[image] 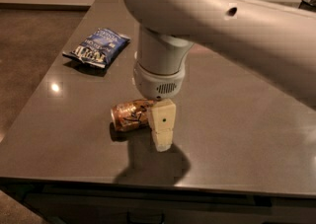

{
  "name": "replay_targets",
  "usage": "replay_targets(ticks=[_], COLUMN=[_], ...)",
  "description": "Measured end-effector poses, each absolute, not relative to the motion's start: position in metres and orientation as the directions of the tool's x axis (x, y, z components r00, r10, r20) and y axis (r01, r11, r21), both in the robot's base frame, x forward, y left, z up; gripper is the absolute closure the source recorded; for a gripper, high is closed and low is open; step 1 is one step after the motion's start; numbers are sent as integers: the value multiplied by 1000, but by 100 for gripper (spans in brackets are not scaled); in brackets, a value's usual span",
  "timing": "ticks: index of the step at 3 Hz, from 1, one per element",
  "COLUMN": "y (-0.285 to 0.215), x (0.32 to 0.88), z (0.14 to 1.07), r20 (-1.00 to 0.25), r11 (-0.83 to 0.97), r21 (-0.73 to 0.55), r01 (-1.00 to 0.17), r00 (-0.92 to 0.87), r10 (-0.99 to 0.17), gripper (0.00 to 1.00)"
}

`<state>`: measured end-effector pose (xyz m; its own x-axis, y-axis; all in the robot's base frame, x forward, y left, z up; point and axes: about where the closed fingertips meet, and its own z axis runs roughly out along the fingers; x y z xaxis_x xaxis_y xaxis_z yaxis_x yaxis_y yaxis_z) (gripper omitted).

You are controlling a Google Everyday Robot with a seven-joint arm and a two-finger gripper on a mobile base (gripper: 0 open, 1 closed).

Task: Place orange can upright

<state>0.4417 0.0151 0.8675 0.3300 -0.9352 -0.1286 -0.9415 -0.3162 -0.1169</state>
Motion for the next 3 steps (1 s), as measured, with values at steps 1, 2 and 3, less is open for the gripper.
replay_targets(ticks=[1,2,3], y=[29,45,52], x=[444,443,441], z=[865,863,859], r20=[-147,-136,-120], r11=[-307,-302,-301], r21=[-123,-119,-110], r01=[-944,-946,-947], r00=[323,317,314], r10=[-935,-939,-942], gripper=[0,0,0])
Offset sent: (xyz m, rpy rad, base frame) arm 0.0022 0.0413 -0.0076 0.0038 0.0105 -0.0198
